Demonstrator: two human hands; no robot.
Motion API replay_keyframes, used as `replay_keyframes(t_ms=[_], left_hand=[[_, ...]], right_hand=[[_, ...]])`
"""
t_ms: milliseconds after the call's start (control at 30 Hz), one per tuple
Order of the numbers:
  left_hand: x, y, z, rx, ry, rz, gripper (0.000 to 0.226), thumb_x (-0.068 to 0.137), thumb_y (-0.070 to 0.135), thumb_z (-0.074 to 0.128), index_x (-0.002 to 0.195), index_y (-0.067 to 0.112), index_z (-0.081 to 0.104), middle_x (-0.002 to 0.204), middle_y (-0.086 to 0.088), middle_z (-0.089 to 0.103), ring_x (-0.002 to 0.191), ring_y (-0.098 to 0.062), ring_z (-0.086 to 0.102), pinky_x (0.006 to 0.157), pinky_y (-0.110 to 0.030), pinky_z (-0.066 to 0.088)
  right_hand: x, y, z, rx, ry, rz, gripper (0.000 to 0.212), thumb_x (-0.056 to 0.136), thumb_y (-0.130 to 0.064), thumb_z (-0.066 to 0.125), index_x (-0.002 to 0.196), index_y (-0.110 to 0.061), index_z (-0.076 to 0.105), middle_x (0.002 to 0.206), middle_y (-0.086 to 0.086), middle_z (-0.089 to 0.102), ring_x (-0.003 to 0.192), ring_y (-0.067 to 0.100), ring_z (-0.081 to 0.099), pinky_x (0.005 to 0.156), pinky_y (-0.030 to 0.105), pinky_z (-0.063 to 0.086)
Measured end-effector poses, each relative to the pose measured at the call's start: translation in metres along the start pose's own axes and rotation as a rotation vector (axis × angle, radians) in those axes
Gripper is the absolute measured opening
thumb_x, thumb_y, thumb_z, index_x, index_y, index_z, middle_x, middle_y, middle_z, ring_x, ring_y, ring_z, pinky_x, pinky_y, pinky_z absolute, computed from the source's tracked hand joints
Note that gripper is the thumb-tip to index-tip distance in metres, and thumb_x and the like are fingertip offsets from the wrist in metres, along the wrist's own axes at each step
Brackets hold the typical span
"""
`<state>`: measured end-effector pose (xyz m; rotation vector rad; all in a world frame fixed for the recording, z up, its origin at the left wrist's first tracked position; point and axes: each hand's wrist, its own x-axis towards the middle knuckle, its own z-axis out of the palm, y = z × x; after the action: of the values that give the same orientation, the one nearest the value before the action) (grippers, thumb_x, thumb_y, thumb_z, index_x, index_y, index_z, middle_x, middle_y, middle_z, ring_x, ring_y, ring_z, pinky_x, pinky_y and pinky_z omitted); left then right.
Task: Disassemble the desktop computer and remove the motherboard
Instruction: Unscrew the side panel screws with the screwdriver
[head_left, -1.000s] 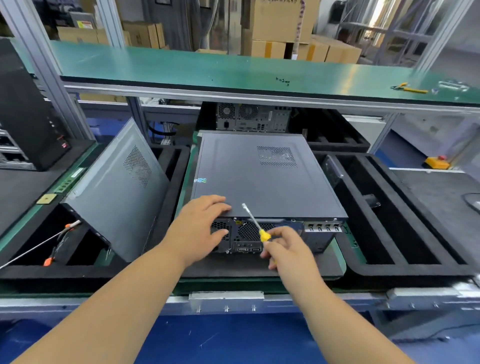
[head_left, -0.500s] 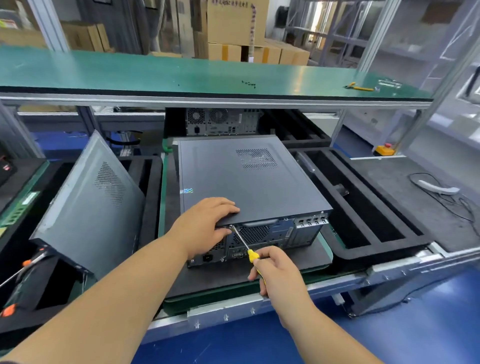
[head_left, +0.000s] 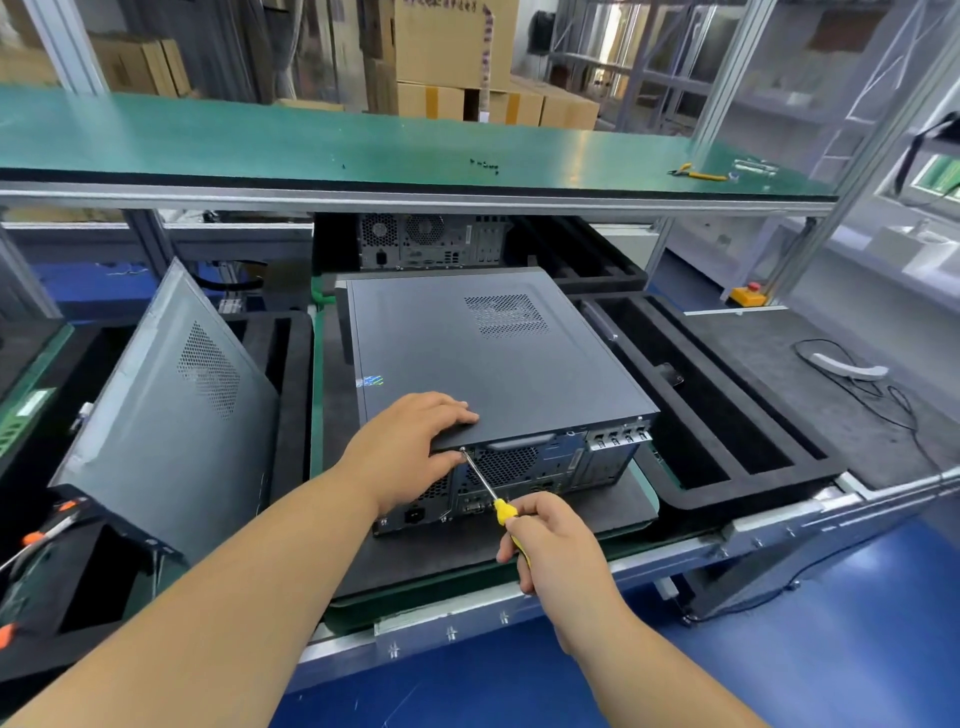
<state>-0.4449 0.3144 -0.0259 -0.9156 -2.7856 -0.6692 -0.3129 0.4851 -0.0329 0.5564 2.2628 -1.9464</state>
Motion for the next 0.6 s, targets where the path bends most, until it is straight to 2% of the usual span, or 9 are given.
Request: replay_keyframes(t_ms=[200, 333, 433, 533, 600], left_hand=[[0.000, -0.002, 0.001, -0.011, 0.006, 0.006, 0.048, 0.086, 0.041, 0.065, 0.131, 0.041, 0.051, 0.135, 0.024, 0.046, 0.126, 0.000, 0.037, 0.101, -0.017, 0.028], [0.001, -0.002, 0.001, -0.019, 0.002, 0.017, 0.047, 0.086, 0.040, 0.065, 0.131, 0.040, 0.052, 0.135, 0.022, 0.047, 0.126, -0.002, 0.038, 0.103, -0.019, 0.031], [0.003, -0.003, 0.001, -0.025, -0.004, 0.019, 0.047, 0.086, 0.040, 0.065, 0.131, 0.039, 0.052, 0.133, 0.022, 0.047, 0.126, -0.002, 0.038, 0.104, -0.021, 0.033], [0.002, -0.003, 0.001, -0.035, -0.002, 0.018, 0.047, 0.086, 0.038, 0.066, 0.131, 0.039, 0.053, 0.132, 0.022, 0.048, 0.125, -0.002, 0.039, 0.102, -0.020, 0.032], [0.002, -0.002, 0.001, -0.042, 0.002, 0.014, 0.046, 0.086, 0.037, 0.066, 0.130, 0.038, 0.054, 0.132, 0.022, 0.049, 0.125, -0.003, 0.039, 0.102, -0.021, 0.034]], right_hand=[[0.001, -0.004, 0.005, 0.097, 0.004, 0.081, 0.014, 0.095, -0.015, 0.047, 0.098, -0.016, 0.061, 0.065, 0.004, 0.063, 0.043, 0.011, 0.040, 0.043, 0.023, 0.035], [0.001, -0.009, 0.008, 0.480, -0.103, 0.330, 0.027, 0.099, -0.022, 0.049, 0.102, -0.002, 0.067, 0.063, 0.008, 0.056, 0.041, 0.012, 0.034, 0.040, 0.024, 0.028], [0.000, -0.011, 0.007, 0.704, -0.220, 0.443, 0.036, 0.100, -0.029, 0.049, 0.101, 0.001, 0.070, 0.063, 0.007, 0.051, 0.042, 0.011, 0.033, 0.039, 0.023, 0.028], [-0.001, -0.010, 0.011, 0.745, -0.229, 0.454, 0.034, 0.100, -0.029, 0.049, 0.103, 0.000, 0.067, 0.059, 0.004, 0.045, 0.042, 0.011, 0.031, 0.040, 0.022, 0.026], [-0.002, -0.011, 0.015, 0.686, -0.186, 0.425, 0.033, 0.101, -0.029, 0.048, 0.105, -0.001, 0.065, 0.057, 0.003, 0.043, 0.042, 0.010, 0.029, 0.041, 0.022, 0.024]])
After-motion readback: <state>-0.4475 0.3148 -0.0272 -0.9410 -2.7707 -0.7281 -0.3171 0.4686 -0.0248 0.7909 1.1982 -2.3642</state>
